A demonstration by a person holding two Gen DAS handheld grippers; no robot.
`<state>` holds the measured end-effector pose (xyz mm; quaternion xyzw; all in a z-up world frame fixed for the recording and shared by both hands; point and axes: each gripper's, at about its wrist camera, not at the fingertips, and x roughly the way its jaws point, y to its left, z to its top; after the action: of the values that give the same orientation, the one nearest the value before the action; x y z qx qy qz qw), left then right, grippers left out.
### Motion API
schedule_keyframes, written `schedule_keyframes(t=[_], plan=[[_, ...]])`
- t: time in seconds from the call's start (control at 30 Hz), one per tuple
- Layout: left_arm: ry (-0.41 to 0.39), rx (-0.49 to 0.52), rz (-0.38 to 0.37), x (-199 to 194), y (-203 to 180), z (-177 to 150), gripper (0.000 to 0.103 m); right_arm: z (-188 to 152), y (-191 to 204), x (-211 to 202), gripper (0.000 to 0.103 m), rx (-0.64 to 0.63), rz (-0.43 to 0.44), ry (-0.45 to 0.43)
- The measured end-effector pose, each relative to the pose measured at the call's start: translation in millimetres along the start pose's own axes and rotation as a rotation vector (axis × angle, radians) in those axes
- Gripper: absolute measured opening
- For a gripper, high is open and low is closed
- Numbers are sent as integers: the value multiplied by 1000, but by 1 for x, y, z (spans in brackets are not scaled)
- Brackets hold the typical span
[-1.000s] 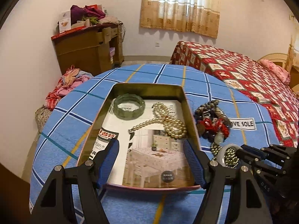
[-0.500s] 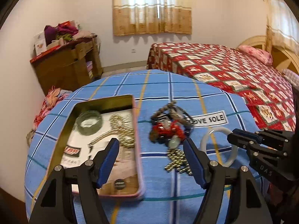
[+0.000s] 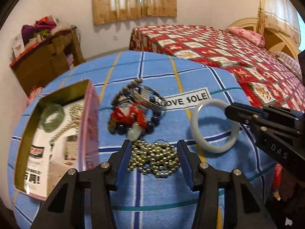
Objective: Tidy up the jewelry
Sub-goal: 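Grasp the gold bead strand with the left tool while the right tool grasps the white bangle, then lift the gold beads over the tin with the left tool while the right tool carries the white bangle there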
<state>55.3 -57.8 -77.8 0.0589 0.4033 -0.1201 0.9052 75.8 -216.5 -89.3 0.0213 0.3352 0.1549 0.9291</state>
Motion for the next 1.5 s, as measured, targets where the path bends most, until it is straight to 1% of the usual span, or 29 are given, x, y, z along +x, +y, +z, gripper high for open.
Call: schedule_keyframes(t=[0.07, 0.1, 0.13, 0.2, 0.27, 0.3, 0.37, 0.43, 0.67, 0.83, 0.97, 1.13, 1.5], plan=[[23, -5, -21, 4, 0, -1, 50, 0, 0, 0, 13, 2, 5, 0], [28, -11, -30, 4, 1, -1, 47, 0, 1, 0, 13, 0, 6, -1], [31, -13, -43, 5, 2, -3, 33, 0, 2, -1, 13, -3, 7, -3], [48, -12, -79, 6, 2, -4, 17, -1, 4, -2, 13, -6, 15, -8], [47, -2, -85, 5, 2, -5, 13, -2, 5, -3, 13, -11, 17, -10], [43, 1, -91, 3, 1, -6, 9, -2, 6, -3, 13, -12, 19, -13], [43, 0, -103, -1, 3, -6, 9, -1, 7, -5, 13, -14, 22, -18], [27, -4, -110, -9, 6, -6, 4, 0, 7, -8, 14, -14, 24, -28], [-72, -14, -109, -45, 17, 5, 4, 6, 14, -20, 14, -23, 44, -57], [-120, -47, -113, -64, 30, 12, 4, 9, 21, -26, 14, -33, 59, -73], [-164, -62, -98, -78, 37, 18, 4, 12, 26, -30, 14, -40, 75, -85], [-195, -77, -79, -90, 46, 21, 4, 14, 29, -34, 14, -44, 90, -95], [-229, -76, -30, -100, 51, 23, 4, 18, 34, -39, 14, -50, 109, -114]])
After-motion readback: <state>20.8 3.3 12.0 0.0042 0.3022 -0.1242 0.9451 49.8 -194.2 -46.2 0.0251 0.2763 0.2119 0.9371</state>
